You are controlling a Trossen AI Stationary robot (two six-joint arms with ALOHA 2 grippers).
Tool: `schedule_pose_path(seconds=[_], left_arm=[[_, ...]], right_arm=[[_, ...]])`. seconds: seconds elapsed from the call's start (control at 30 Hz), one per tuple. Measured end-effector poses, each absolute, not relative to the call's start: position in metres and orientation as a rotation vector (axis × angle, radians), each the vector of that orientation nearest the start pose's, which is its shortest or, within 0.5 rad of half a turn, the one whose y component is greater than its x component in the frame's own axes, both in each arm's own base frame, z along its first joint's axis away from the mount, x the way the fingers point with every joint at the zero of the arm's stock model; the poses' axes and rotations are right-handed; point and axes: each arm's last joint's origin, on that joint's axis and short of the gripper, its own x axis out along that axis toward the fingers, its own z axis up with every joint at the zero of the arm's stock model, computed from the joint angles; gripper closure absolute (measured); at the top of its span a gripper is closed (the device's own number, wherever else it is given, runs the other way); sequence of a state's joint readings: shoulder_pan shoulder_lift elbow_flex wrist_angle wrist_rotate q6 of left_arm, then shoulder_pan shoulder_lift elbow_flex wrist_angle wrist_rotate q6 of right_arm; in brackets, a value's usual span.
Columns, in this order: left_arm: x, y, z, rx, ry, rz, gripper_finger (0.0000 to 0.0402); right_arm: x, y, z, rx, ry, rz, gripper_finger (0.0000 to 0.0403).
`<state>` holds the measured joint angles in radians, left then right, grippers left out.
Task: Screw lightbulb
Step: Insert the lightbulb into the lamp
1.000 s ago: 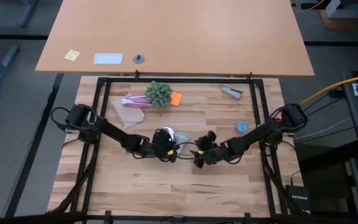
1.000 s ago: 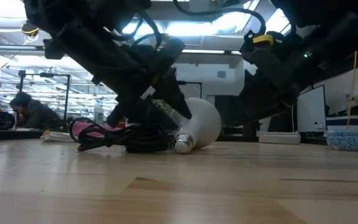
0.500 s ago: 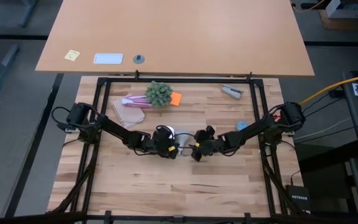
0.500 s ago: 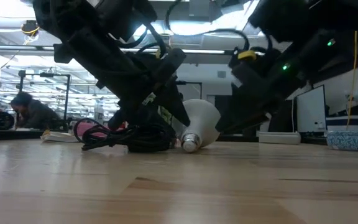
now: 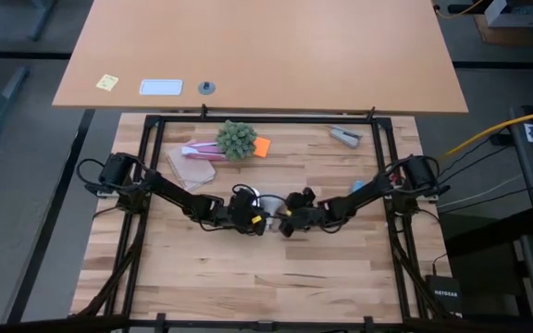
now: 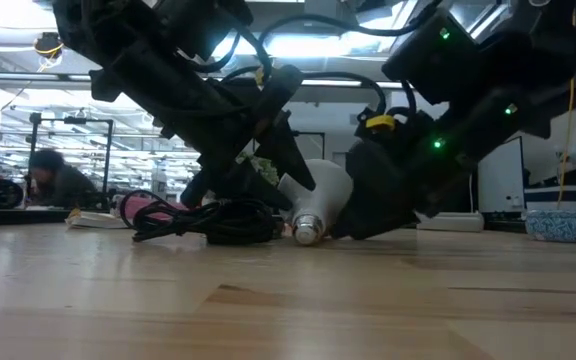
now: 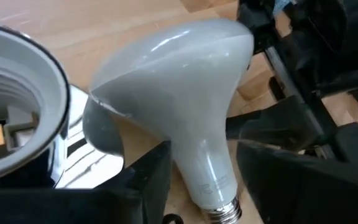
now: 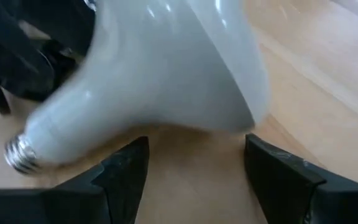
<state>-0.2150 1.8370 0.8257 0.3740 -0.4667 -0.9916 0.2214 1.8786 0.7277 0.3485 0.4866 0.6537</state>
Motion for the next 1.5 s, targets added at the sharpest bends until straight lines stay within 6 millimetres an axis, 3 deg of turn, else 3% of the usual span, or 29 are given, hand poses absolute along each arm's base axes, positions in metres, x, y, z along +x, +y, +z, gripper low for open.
schedule_pose_path(seconds=[0.6, 1.17, 1.5], left_arm=[[0.353, -0.063, 0.104, -0.771, 0.368, 0.505, 0.0230], [0.365, -0.053, 0.106, -0.717, 0.382, 0.497, 0.0243], [0.363, -0.065, 0.106, -0.711, 0.377, 0.480, 0.0261]], right_arm=[[0.318, 0.058, 0.090, 0.362, 0.599, -0.446, 0.0143], [0.318, 0.059, 0.090, 0.350, 0.604, -0.432, 0.0143], [0.317, 0.059, 0.092, 0.341, 0.618, -0.424, 0.0143]])
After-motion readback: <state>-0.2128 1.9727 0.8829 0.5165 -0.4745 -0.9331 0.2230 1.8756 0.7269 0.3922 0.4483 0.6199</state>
